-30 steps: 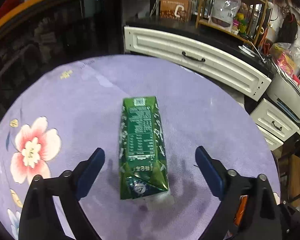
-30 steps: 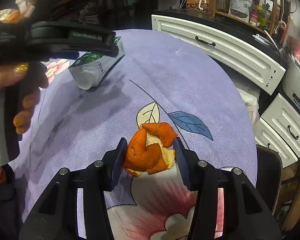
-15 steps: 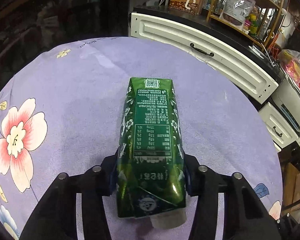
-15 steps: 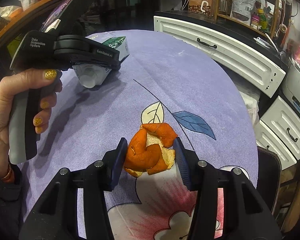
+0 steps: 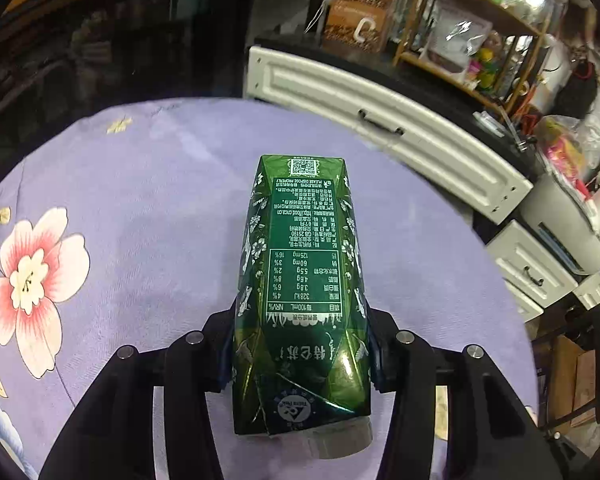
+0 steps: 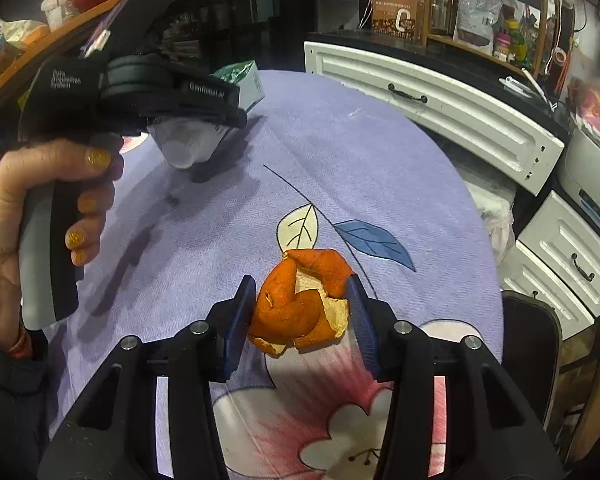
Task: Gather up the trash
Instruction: 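Carry the orange peel and green carton to the bin, releasing the peel from the right tool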
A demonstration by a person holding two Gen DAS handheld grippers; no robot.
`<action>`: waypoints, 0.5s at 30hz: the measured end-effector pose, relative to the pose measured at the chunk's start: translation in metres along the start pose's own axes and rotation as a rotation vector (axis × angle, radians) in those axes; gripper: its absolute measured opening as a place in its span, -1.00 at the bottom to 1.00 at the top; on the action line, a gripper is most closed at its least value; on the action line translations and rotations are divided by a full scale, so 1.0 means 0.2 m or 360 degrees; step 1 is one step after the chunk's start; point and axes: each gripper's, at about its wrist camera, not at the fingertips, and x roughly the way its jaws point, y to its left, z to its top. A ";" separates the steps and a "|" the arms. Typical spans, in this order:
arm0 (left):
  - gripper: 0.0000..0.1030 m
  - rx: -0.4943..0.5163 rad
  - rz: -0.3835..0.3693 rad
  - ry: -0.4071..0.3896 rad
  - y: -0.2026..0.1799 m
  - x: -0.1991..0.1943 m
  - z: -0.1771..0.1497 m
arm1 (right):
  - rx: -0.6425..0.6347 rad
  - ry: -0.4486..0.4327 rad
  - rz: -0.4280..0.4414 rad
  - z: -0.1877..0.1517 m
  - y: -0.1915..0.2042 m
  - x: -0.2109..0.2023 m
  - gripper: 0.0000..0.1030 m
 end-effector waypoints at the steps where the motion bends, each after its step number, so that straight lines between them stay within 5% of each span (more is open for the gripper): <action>1: -0.06 0.0009 -0.0019 -0.0017 -0.02 -0.02 0.00 | -0.0001 -0.0018 -0.0001 -0.01 0.00 -0.02 -0.10; 15: -0.06 0.0290 -0.0313 -0.0223 -0.48 -0.31 -0.09 | 0.0107 -0.0218 -0.0026 -0.24 -0.23 -0.37 -0.12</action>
